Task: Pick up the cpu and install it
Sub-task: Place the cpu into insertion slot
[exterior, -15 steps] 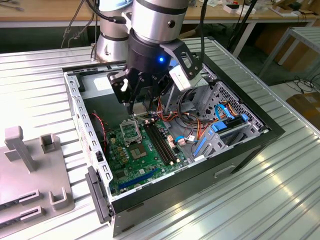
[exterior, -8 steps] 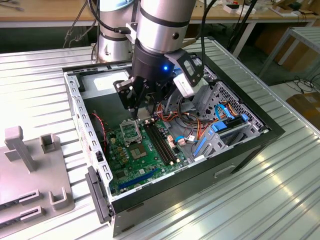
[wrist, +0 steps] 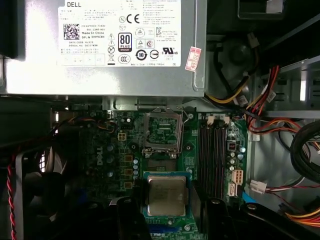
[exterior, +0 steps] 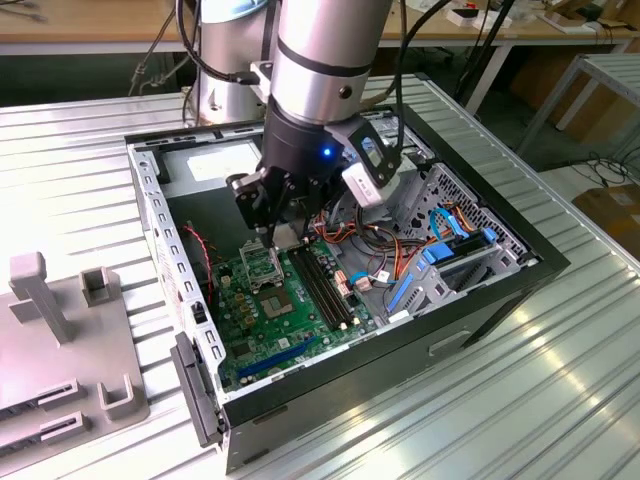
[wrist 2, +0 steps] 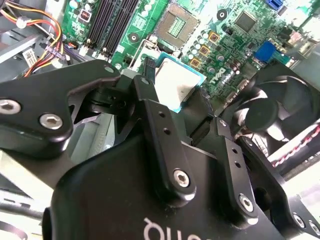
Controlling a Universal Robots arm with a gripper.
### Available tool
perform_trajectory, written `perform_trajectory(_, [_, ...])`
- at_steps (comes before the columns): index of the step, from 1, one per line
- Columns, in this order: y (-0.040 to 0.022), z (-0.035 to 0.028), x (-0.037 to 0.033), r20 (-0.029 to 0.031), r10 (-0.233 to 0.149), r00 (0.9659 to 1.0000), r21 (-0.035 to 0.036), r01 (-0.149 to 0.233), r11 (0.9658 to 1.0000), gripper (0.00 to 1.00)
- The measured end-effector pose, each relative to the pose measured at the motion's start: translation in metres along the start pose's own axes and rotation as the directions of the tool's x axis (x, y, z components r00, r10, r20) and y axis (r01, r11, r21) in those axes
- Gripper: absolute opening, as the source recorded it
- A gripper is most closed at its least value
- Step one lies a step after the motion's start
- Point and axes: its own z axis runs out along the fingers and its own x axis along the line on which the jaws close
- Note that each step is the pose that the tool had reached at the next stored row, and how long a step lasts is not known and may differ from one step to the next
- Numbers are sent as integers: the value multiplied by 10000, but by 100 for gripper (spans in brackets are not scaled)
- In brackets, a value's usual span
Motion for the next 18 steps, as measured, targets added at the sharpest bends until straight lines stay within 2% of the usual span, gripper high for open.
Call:
perform_trajectory(1, [0, 45, -1, 0, 1, 10000, 1, -1, 10000, 47])
perform_trajectory(7, [1, 146, -3, 0, 1, 10000, -1, -1, 10000, 47])
perform_trajectory(18, [1, 149, -3, 0, 1, 10000, -1, -1, 10000, 47])
